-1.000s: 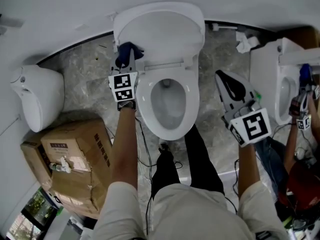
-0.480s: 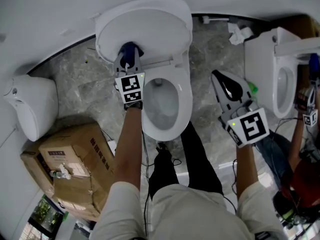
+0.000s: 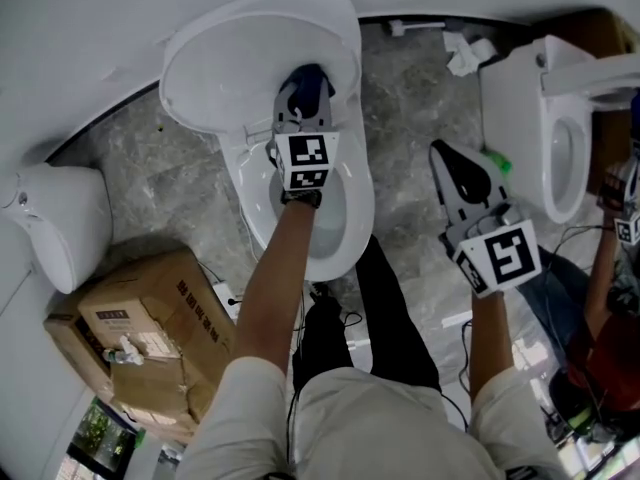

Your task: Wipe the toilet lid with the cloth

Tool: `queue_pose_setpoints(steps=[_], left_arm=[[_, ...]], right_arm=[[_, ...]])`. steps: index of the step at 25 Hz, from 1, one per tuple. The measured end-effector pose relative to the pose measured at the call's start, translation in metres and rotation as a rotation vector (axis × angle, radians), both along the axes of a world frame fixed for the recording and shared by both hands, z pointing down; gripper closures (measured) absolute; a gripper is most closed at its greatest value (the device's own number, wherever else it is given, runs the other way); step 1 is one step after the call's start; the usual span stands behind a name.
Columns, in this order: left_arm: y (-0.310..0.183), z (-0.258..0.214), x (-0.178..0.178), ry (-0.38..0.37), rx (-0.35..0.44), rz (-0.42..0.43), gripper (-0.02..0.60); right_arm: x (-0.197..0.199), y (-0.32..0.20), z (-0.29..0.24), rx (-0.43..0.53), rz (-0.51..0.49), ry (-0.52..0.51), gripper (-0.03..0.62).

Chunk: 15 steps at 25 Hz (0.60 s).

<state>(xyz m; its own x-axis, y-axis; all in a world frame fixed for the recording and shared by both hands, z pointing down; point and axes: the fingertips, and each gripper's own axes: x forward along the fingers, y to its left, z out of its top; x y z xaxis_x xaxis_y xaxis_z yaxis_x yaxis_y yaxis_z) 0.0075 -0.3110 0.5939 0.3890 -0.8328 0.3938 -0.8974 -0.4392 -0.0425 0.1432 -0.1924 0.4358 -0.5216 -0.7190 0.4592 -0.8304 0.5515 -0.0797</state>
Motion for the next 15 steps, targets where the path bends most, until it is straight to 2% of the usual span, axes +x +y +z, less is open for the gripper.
queue_pose_setpoints(steps=[3, 7, 9, 12, 15], left_arm=[[0.002, 0.006, 0.024, 0.004, 0.006, 0.039, 0.540], [0.008, 0.020, 0.065, -0.048, 0.021, 0.169, 0.540], [0.010, 0.029, 0.076, -0.060, 0.018, 0.203, 0.538], [0.015, 0.049, 0.076, -0.089, 0.001, 0.224, 0.540], [0.019, 0.075, 0.061, -0.116, -0.053, 0.217, 0.540]], right_arm=[[0.007, 0.006, 0.005, -0.011, 0.017, 0.000, 0.565], [0.015, 0.010, 0.012, -0.020, 0.029, 0.001, 0.565], [0.017, 0.012, 0.014, -0.021, 0.030, 0.004, 0.565], [0.018, 0.017, 0.019, -0.024, 0.026, 0.010, 0.565], [0.019, 0.020, 0.022, -0.029, 0.022, 0.018, 0.565]])
